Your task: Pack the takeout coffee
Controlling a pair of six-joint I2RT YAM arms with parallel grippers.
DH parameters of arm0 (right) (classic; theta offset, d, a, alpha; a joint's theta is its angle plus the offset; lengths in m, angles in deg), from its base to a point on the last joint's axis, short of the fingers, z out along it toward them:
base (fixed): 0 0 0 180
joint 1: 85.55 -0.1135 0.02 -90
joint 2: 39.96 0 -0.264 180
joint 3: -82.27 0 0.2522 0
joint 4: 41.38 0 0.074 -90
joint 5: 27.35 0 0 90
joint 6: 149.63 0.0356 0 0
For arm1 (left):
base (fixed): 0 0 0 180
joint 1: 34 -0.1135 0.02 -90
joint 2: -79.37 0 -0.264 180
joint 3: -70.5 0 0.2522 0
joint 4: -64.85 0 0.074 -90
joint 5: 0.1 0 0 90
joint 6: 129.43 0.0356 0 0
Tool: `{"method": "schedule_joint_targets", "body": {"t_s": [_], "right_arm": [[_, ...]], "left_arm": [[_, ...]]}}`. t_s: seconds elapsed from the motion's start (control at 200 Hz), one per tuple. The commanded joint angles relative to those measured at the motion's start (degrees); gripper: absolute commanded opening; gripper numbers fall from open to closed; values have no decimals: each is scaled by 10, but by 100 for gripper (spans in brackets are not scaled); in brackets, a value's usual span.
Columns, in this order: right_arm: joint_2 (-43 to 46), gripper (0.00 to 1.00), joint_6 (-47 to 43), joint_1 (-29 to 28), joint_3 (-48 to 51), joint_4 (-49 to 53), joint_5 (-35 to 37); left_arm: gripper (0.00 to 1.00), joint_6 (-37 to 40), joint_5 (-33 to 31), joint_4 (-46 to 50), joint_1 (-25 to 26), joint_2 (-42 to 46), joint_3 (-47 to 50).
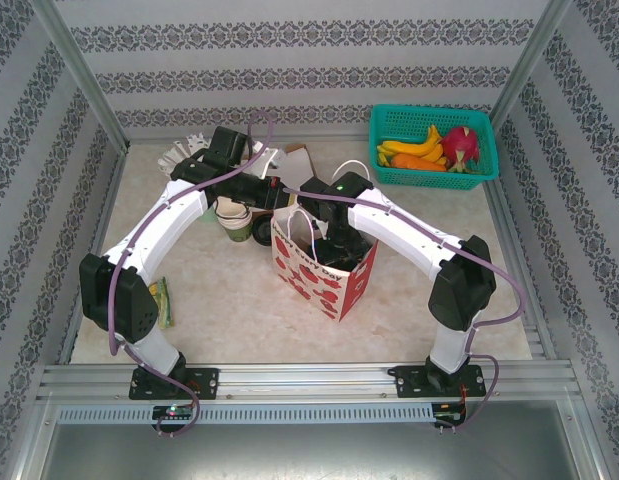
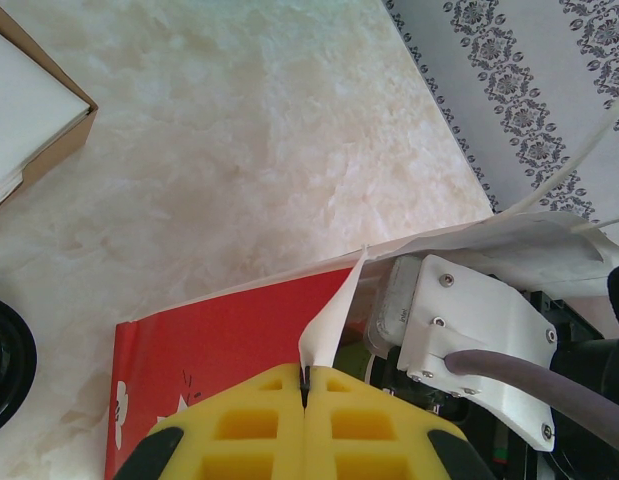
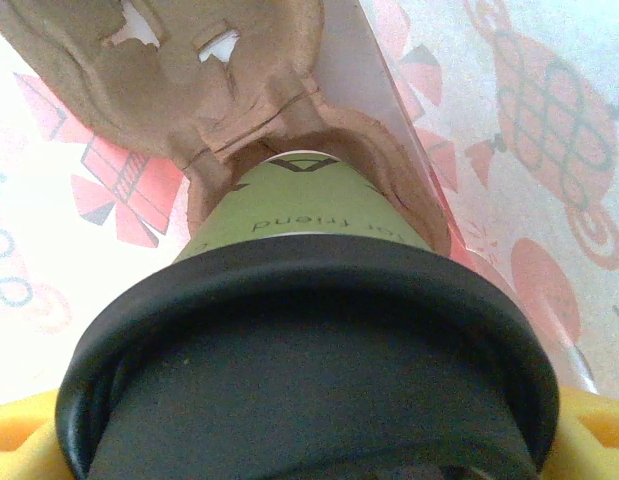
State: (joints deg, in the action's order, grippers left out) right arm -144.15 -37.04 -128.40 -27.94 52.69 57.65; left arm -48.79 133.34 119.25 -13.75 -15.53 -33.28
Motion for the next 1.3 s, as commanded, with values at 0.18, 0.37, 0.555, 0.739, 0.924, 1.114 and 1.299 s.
{"method": "schedule_joint_targets", "body": {"t_s": [0.18,0.37,0.555,0.739,0.924,1.114,1.299], "right_arm": [[15,61,0,7,6,7,7],[15,61,0,8,9,6,8],[16,61,2,11,16,-9,15],[9,61,-3,15,19,-21,16],[6,61,-7,19,29,-35,16],[1,61,-12,21,43,-49,10],[-3,61,-16,23,56,-60,6]], "left_arm": [[0,12,-9,8,3,5,-12],[0,12,-8,7,3,5,-13],[0,12,-8,7,3,5,-11],[0,11,-9,7,4,6,-10],[0,11,-9,7,4,8,-7],[0,10,-10,7,3,8,-7],[0,10,-10,8,4,8,-7]]}}
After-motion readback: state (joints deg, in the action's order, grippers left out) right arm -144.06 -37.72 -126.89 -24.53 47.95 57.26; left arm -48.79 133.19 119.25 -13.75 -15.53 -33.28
